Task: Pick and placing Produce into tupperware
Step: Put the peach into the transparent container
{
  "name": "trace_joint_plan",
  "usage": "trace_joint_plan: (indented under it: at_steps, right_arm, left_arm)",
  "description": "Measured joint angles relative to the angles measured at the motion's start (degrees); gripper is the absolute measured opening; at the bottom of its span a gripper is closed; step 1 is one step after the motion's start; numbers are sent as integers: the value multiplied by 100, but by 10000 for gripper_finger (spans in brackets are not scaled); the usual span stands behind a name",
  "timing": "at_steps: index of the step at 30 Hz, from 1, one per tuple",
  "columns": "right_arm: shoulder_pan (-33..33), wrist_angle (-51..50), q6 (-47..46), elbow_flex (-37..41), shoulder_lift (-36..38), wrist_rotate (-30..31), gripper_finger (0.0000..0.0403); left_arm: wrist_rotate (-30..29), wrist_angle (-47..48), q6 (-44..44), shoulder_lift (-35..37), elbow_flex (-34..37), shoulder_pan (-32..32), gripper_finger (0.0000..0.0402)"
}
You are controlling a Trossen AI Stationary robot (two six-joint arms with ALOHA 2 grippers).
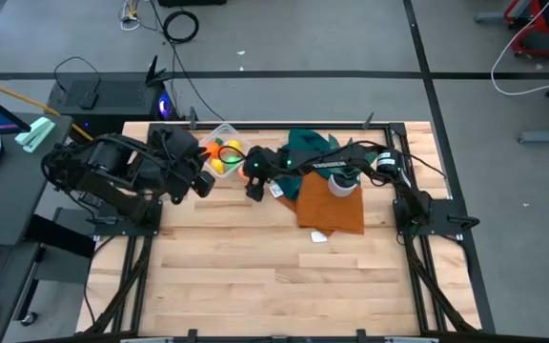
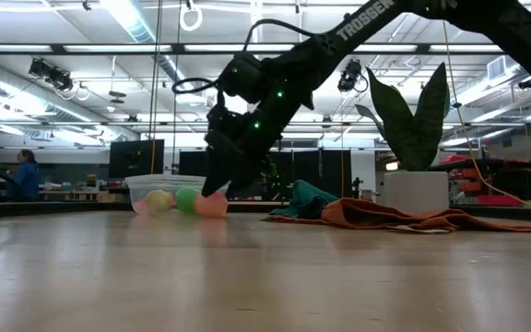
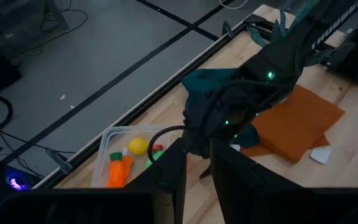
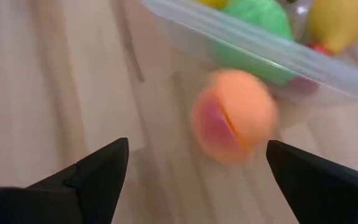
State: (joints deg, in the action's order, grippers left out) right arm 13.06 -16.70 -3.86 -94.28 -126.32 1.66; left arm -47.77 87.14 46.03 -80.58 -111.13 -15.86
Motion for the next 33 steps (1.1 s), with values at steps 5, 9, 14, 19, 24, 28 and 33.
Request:
trace_joint_plan:
  at_steps: [5, 9, 14, 19, 24, 28, 33]
  right_arm:
    - [11, 52, 154, -7, 0, 538, 345]
    - [46, 59, 156, -7, 0, 534, 346]
    - [44, 109, 156, -7, 0, 399, 344]
    - [59, 271, 155, -7, 0, 329, 347]
    - [72, 303, 61, -7, -2, 272, 348]
    - [68, 385, -50, -9, -75, 246, 348]
    - [67, 489, -254, -9, -161, 246, 348]
  left_arm:
    - [49, 12, -176, 0, 0, 6, 80]
    - [49, 22, -188, 0, 0, 5, 80]
    - [58, 23, -192, 0, 0, 4, 78]
    - [119, 23, -192, 0, 0, 4, 82]
    - [146, 21, -191, 0, 0, 4, 80]
    - [151, 19, -187, 0, 0, 4, 79]
    - [151, 17, -185, 0, 0, 4, 83]
